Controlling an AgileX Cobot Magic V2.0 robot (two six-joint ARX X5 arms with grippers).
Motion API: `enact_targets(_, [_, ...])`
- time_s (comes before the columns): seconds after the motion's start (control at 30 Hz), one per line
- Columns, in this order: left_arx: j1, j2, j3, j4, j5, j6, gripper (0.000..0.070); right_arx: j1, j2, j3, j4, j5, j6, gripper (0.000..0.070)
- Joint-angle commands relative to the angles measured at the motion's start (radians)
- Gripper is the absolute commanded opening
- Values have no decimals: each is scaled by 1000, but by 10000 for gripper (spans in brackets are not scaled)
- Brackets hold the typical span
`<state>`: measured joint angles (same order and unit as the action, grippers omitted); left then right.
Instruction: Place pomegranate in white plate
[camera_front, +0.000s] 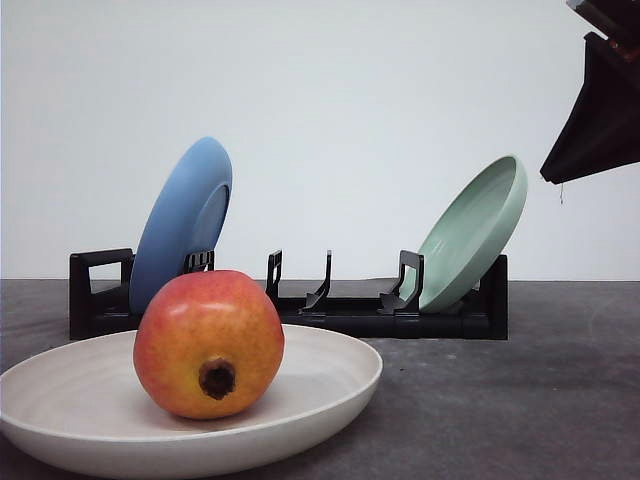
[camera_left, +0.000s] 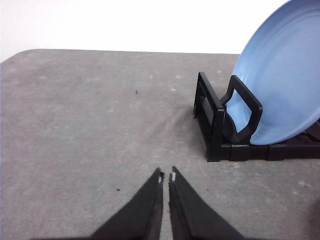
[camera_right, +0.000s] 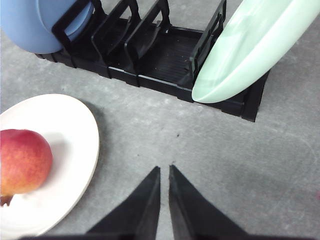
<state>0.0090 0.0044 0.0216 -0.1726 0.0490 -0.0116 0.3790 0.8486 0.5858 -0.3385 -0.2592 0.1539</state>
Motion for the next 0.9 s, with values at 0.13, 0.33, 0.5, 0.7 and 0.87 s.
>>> enact_targets(0.13, [1, -2, -10, 10, -3, 11, 0, 4, 5, 5, 11, -2, -5, 28])
enact_targets(0.33, [1, -2, -10, 10, -3, 11, 0, 4, 5, 5, 11, -2, -5, 28])
enact_targets(0.5, [1, -2, -10, 10, -3, 11, 0, 4, 5, 5, 11, -2, -5, 28])
enact_targets(0.7, [1, -2, -10, 10, -3, 11, 0, 2, -27, 4, 16, 19, -81, 28])
enact_targets(0.87, [1, -2, -10, 10, -3, 11, 0, -29, -166, -97, 113, 148, -144, 28])
